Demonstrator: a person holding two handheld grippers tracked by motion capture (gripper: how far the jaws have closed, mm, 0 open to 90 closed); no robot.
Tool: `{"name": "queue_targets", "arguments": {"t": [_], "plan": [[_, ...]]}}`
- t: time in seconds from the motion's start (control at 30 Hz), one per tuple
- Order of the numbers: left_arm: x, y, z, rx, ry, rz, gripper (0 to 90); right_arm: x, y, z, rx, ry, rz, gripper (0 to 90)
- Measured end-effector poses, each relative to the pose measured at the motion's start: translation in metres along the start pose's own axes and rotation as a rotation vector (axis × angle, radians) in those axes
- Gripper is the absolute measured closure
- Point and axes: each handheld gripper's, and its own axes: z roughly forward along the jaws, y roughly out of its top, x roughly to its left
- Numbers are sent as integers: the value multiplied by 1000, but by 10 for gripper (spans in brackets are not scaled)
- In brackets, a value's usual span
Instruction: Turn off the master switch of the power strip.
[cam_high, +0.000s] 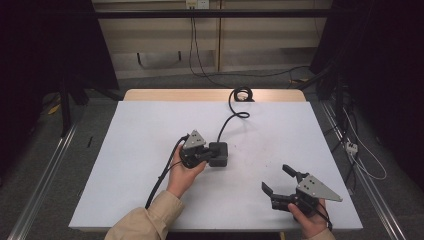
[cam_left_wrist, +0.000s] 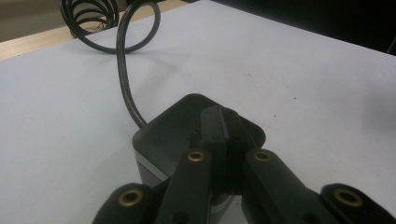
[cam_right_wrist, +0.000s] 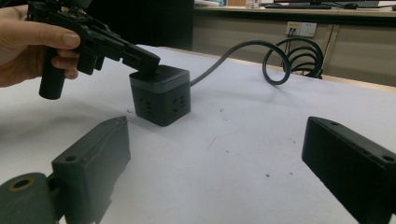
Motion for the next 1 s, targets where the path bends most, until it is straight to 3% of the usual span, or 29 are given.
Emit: {"name": "queue_targets", "arguments": {"t": [0.5,0.57,1.0], "plan": [[1,2,-1,-15,-12,-50,900,0,0,1,1,6,0,75],[0,3,-1,-4,-3,-35,900,0,0,1,0,5,3,75],[-3,4,-1,-10,-9,-36,900,-1,0,1,-1,7,2,75]]}}
